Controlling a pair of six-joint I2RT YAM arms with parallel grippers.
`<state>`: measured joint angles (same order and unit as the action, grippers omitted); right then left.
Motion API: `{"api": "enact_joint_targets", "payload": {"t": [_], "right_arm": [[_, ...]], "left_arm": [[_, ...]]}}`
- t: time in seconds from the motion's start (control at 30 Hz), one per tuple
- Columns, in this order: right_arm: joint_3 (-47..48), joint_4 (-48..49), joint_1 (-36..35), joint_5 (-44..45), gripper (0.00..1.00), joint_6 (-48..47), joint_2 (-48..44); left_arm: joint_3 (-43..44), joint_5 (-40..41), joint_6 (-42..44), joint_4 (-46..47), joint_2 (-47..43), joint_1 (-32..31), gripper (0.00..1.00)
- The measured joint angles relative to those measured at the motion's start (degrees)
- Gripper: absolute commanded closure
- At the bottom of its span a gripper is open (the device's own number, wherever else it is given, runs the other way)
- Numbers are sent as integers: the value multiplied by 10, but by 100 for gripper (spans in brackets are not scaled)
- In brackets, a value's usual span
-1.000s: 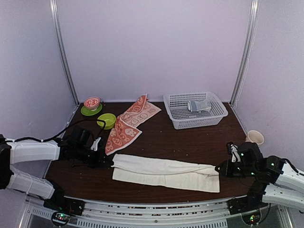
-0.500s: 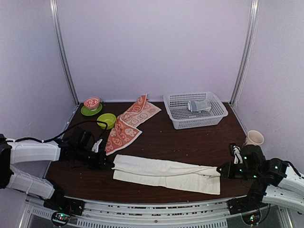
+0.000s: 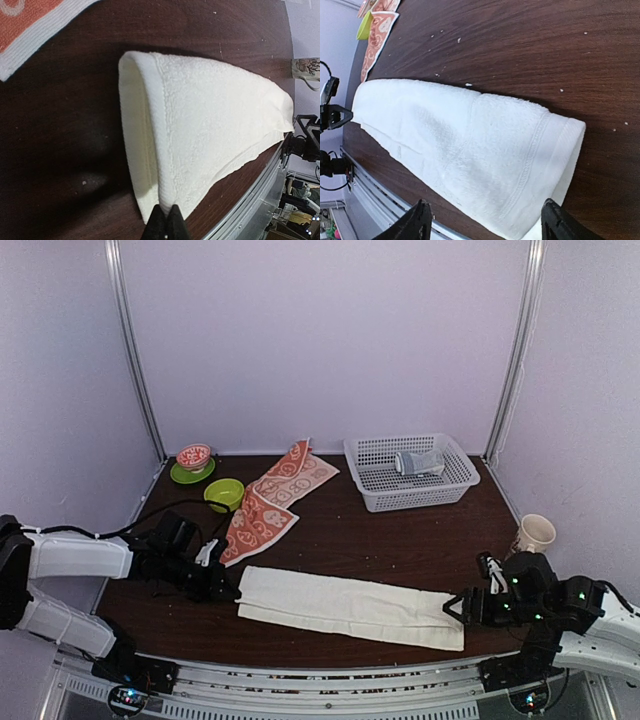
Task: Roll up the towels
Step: Fold the towel at the center of the board.
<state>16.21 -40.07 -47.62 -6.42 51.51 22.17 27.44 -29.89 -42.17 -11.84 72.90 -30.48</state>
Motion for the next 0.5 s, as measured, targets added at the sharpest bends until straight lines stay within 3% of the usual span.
{"api": "enact_joint_targets", "payload": {"t": [0.2, 0.5], "right_arm": [[31, 28, 0, -16, 22, 33, 5], [48, -4, 0, 40, 55, 140, 6]], "left_arm": [[0, 0, 2, 0, 1, 0, 100], [0, 0, 3, -2, -2, 0, 100]]}}
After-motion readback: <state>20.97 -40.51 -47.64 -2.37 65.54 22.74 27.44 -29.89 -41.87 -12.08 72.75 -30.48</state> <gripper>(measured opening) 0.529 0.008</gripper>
